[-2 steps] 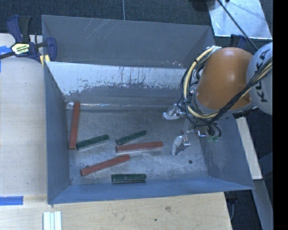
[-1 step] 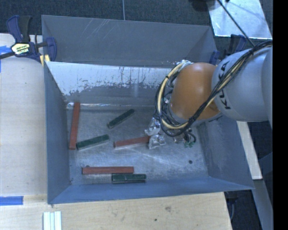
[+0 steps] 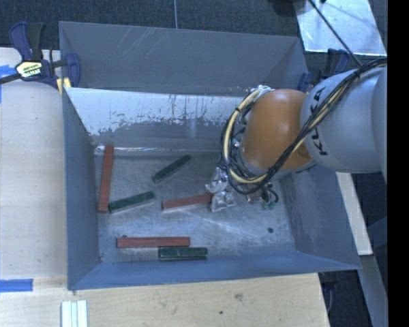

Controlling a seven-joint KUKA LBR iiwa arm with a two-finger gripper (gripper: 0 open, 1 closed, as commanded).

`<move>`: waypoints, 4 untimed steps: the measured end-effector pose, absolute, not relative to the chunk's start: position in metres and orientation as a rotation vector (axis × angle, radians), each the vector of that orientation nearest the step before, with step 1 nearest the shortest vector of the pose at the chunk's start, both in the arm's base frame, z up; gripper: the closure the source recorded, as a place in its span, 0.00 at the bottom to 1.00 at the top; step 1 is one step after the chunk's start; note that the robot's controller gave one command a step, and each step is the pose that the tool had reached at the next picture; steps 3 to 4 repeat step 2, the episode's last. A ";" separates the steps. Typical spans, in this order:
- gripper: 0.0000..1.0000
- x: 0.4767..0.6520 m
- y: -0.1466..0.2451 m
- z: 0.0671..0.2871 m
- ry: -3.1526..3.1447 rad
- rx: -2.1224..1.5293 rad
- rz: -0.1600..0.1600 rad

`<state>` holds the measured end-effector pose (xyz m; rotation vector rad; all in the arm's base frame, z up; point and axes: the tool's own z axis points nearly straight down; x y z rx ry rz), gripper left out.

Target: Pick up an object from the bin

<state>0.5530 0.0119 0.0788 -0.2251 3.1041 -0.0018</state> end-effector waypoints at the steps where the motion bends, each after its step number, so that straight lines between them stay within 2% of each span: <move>1: 1.00 0.553 0.025 0.221 3.131 -0.196 -0.001; 4: 1.00 0.553 0.025 0.220 3.132 -0.196 -0.001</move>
Offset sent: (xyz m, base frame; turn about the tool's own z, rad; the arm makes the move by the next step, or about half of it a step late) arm 0.0000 0.0000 0.0000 0.0000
